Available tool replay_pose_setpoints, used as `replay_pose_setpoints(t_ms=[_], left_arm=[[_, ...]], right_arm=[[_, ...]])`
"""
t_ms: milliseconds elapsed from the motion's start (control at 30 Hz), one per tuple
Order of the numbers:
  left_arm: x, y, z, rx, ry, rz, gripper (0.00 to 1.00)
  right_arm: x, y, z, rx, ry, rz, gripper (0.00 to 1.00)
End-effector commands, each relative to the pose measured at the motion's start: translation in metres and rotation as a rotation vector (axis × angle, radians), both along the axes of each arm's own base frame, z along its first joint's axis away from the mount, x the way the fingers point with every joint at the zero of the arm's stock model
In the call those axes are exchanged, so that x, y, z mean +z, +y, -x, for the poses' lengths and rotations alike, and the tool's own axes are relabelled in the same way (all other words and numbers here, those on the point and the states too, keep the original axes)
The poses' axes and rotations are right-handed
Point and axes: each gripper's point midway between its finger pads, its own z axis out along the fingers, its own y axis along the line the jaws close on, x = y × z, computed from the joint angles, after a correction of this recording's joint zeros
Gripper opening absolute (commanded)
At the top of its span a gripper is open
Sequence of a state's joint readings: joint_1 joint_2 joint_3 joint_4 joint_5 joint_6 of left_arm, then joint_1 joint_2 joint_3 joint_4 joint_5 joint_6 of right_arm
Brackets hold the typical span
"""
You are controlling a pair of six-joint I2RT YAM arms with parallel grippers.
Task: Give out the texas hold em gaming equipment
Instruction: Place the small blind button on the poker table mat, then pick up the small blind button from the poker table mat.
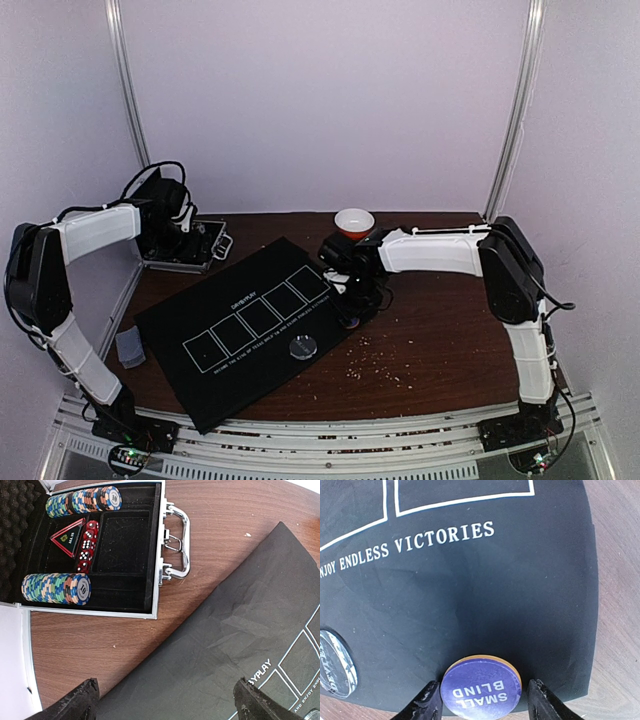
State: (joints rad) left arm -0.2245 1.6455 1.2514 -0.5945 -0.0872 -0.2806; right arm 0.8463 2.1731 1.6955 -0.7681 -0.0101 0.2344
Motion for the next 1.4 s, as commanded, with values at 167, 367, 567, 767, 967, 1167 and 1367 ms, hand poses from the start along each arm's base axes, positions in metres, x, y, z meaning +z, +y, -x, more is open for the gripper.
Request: replay_pose_setpoints(t_ms=[167, 367, 567, 767, 967, 1167, 1367], left_arm=[[0.016, -0.006, -0.006, -0.023, -0.062, 0.024, 0.98], [0.019, -0.014, -0.005, -0.061, -0.071, 0.063, 0.97], [0.028, -0.07, 0.005, -0.272, -0.111, 0.183, 0.9], [0.031, -0.133, 0.021, -0.467, -0.134, 0.186, 0.9], [0.033, -0.144, 0.023, -0.502, -0.137, 0.231, 0.89], [0.028, -0.198, 0.05, -0.7, -0.15, 0.223, 0.8], [0.007, -0.268, 0.079, -0.904, -0.149, 0.243, 0.57]], right_arm=[[0.014, 0.004, -0.01, -0.037, 0.006, -0.086, 0.64], [0.007, -0.009, -0.01, -0.063, 0.01, -0.051, 0.53], [0.008, -0.014, -0.009, -0.086, 0.011, -0.059, 0.42], [0.009, -0.029, -0.009, -0.123, 0.007, -0.044, 0.46], [0.007, -0.04, -0.008, -0.171, 0.04, -0.099, 0.47], [0.023, -0.019, -0.01, -0.24, 0.141, -0.468, 0.42], [0.025, -0.021, -0.013, -0.306, 0.209, -0.681, 0.36]])
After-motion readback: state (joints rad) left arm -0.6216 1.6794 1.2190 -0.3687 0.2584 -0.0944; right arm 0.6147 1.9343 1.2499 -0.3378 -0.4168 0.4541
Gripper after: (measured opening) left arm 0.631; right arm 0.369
